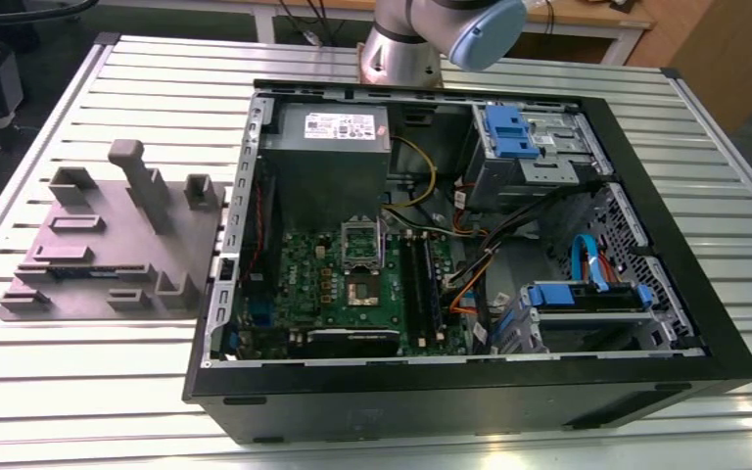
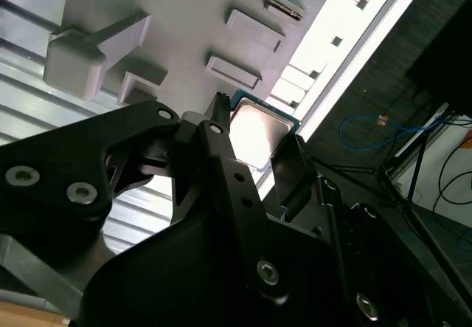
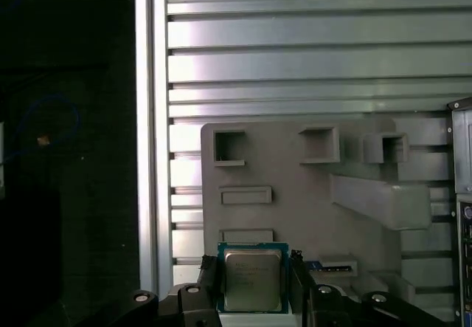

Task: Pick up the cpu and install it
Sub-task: 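Pick up the cpu and move it towards the insertion slot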

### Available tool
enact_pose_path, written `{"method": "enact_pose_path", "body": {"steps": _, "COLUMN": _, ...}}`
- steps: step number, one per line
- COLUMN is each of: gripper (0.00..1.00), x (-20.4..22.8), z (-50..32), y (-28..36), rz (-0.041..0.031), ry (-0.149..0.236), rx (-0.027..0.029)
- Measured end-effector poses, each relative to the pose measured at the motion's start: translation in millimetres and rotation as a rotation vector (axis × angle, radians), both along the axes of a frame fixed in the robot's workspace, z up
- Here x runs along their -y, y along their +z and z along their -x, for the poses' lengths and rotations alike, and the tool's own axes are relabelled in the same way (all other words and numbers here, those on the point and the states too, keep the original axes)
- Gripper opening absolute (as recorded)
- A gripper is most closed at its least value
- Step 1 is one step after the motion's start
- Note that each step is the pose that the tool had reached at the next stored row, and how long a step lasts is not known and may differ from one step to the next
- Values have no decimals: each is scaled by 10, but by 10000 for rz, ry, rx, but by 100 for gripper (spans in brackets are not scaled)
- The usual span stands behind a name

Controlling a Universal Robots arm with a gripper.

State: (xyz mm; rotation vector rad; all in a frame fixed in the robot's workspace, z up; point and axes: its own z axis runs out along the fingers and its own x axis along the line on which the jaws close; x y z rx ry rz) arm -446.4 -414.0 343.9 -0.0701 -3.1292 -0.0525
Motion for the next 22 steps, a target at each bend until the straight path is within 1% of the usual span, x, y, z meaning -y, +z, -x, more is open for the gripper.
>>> {"method": "enact_pose_path", "body": {"steps": 15, "gripper": 47, "x": -4, "z": 0, "y": 253, "rz": 0, "ry": -42, "rx": 1}}
{"method": "enact_pose_path", "body": {"steps": 17, "gripper": 47, "x": -4, "z": 0, "y": 272, "rz": -1, "ry": -44, "rx": 2}}
{"method": "enact_pose_path", "body": {"steps": 22, "gripper": 47, "x": -5, "z": -3, "y": 278, "rz": 1, "ry": -46, "rx": 0}}
